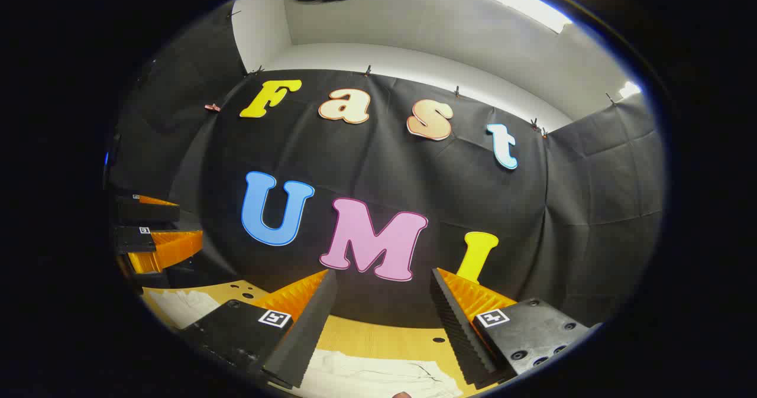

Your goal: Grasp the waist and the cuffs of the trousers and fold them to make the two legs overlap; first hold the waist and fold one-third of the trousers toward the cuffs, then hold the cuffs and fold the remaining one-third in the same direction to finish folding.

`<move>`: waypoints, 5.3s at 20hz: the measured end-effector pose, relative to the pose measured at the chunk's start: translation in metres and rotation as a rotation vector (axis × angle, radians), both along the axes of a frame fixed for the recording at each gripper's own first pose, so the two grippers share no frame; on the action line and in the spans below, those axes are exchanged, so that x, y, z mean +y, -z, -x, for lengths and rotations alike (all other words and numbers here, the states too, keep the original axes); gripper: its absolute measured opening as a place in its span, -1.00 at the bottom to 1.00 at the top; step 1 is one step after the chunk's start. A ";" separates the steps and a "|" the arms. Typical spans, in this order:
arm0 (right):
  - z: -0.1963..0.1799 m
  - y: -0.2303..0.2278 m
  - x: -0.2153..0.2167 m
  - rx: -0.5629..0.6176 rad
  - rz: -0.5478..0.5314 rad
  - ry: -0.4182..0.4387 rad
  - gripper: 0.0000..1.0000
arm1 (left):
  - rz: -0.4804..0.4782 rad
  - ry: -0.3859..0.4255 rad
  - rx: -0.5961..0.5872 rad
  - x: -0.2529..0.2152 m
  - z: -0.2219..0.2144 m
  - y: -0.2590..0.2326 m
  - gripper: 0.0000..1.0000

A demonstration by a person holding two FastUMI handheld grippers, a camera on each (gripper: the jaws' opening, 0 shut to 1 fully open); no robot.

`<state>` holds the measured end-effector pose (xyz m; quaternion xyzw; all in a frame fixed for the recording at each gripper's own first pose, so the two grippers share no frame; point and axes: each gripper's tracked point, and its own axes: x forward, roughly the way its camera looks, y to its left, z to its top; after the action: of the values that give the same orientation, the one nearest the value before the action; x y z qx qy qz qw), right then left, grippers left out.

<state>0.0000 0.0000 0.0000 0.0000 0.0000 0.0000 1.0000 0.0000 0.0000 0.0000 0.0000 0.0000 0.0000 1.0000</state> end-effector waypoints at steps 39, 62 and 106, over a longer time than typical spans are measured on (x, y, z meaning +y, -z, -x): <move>0.053 0.108 0.027 0.047 0.553 -0.250 0.94 | -0.519 0.165 0.182 0.042 0.053 0.121 0.92; 0.106 0.386 -0.062 0.578 0.903 -0.667 0.93 | -0.974 0.572 0.774 0.085 0.115 0.387 0.92; 0.057 0.469 -0.059 0.658 0.988 -0.774 -0.88 | -1.121 0.613 1.070 0.148 0.067 0.470 -0.89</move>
<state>-0.0571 -0.0594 -0.4692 -0.4538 0.3021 0.3554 0.7593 -0.0670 0.1477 -0.4695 0.4979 0.4750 -0.2724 0.6725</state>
